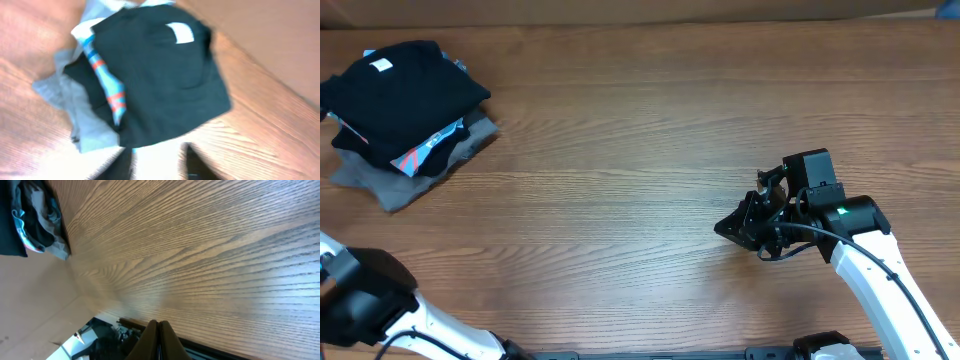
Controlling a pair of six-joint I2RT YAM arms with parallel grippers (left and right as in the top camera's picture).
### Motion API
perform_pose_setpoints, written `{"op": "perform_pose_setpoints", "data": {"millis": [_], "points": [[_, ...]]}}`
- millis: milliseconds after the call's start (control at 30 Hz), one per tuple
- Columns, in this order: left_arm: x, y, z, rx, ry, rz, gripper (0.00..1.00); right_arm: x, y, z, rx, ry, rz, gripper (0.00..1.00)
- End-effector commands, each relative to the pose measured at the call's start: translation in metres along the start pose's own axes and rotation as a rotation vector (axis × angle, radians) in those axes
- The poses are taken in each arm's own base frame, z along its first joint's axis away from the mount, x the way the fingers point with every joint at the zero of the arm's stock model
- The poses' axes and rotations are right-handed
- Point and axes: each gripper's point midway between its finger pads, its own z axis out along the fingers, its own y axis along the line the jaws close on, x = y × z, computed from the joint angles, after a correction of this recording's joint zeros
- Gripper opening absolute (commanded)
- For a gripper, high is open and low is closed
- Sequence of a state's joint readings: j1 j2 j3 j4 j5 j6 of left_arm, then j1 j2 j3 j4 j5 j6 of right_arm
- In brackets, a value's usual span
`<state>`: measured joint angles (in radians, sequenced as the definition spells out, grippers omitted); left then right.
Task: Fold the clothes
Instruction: 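Place the black shirt on top of the shirt stack and release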
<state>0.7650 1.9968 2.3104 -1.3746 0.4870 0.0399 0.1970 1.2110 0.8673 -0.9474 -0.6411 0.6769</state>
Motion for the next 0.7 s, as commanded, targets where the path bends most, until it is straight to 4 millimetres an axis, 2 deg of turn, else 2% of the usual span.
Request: {"op": "perform_pose_setpoints", "data": {"millis": [0,100,233,333,433,533,667], "points": [[0.000,-0.035,-0.002,0.036,-0.009,0.136,0.04,-0.007,0.004,-0.004,0.000,-0.035,-0.016,0.04],[0.012,-0.026,0.030,-0.051,0.075,0.126,0.04,-0.008,0.005,-0.004,-0.003,-0.038,-0.019,0.04],[0.024,0.015,0.082,-0.227,0.164,-0.032,0.04,-0.006,0.004,-0.004,-0.001,-0.032,-0.015,0.04],[0.031,0.036,0.122,-0.249,0.210,-0.093,0.04,-0.006,0.004,-0.004,-0.002,-0.032,-0.015,0.04],[0.049,0.059,0.157,-0.286,0.286,-0.141,0.04,-0.006,0.004,-0.004,-0.002,-0.031,-0.014,0.04],[0.065,0.070,0.179,-0.294,0.344,-0.157,0.04,-0.005,0.003,-0.004,0.001,-0.028,-0.007,0.04],[0.060,0.070,0.178,-0.287,0.331,-0.137,0.06,-0.003,0.001,-0.004,0.008,-0.020,0.000,0.04]]}}
